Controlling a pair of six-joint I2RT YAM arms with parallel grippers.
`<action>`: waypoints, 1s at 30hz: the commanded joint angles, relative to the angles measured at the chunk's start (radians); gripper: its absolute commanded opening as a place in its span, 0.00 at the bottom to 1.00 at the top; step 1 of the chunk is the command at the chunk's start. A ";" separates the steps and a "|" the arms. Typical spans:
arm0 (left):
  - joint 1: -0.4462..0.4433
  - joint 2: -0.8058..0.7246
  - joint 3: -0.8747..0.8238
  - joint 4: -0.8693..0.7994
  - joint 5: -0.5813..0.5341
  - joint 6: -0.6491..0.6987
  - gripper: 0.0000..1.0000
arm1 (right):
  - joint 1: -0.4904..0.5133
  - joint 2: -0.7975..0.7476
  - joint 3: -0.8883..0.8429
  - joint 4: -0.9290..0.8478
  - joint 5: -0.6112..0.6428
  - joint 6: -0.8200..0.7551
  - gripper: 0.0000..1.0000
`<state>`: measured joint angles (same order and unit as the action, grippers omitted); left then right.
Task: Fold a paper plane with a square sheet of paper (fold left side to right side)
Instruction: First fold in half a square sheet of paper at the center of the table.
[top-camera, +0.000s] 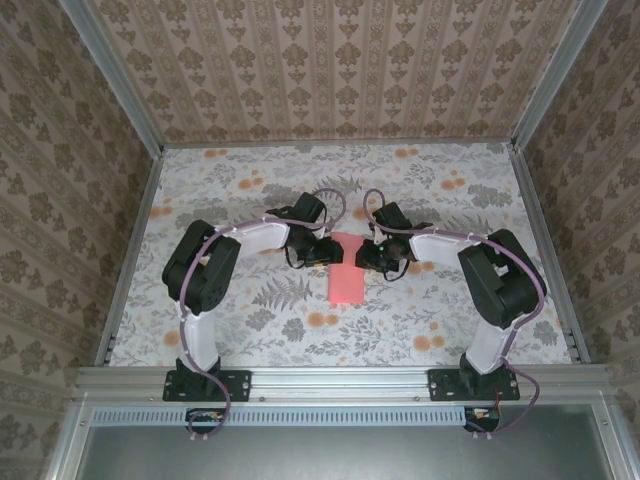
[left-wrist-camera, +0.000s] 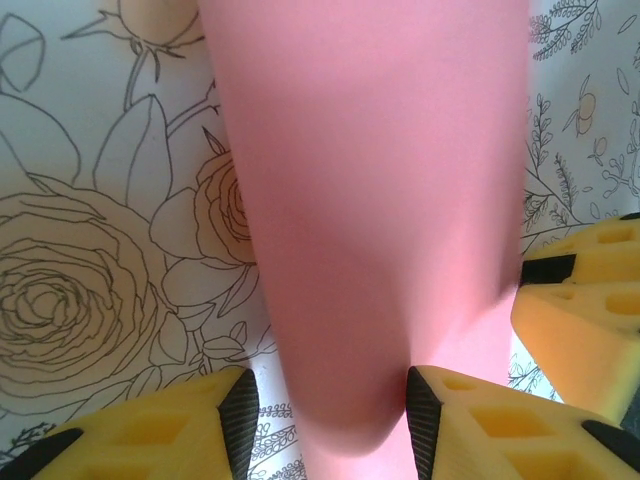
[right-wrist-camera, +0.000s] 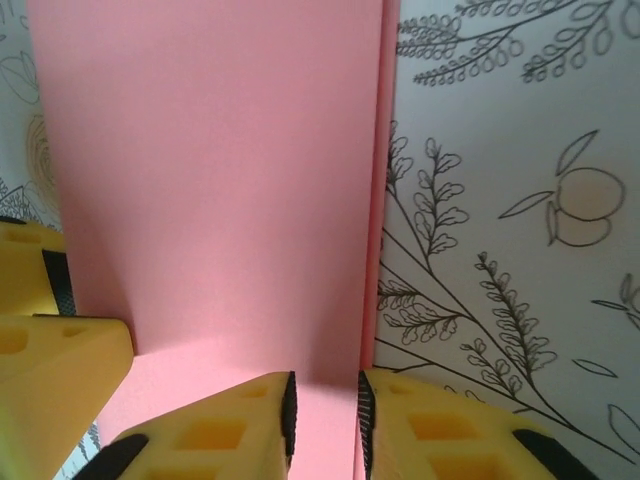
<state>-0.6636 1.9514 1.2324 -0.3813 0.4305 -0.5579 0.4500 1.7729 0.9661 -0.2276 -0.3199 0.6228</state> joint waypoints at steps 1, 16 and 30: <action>-0.027 0.058 0.007 -0.041 -0.011 -0.005 0.46 | 0.003 -0.067 -0.001 -0.032 0.050 -0.015 0.31; -0.042 0.088 0.047 -0.101 -0.035 0.001 0.47 | -0.050 -0.272 -0.125 0.008 0.213 0.024 0.65; -0.051 0.122 0.081 -0.137 -0.044 -0.005 0.49 | -0.076 -0.332 -0.150 -0.007 0.238 0.021 0.70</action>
<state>-0.6815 1.9991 1.3239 -0.4923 0.3908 -0.5575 0.3798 1.4666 0.8272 -0.2321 -0.1040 0.6353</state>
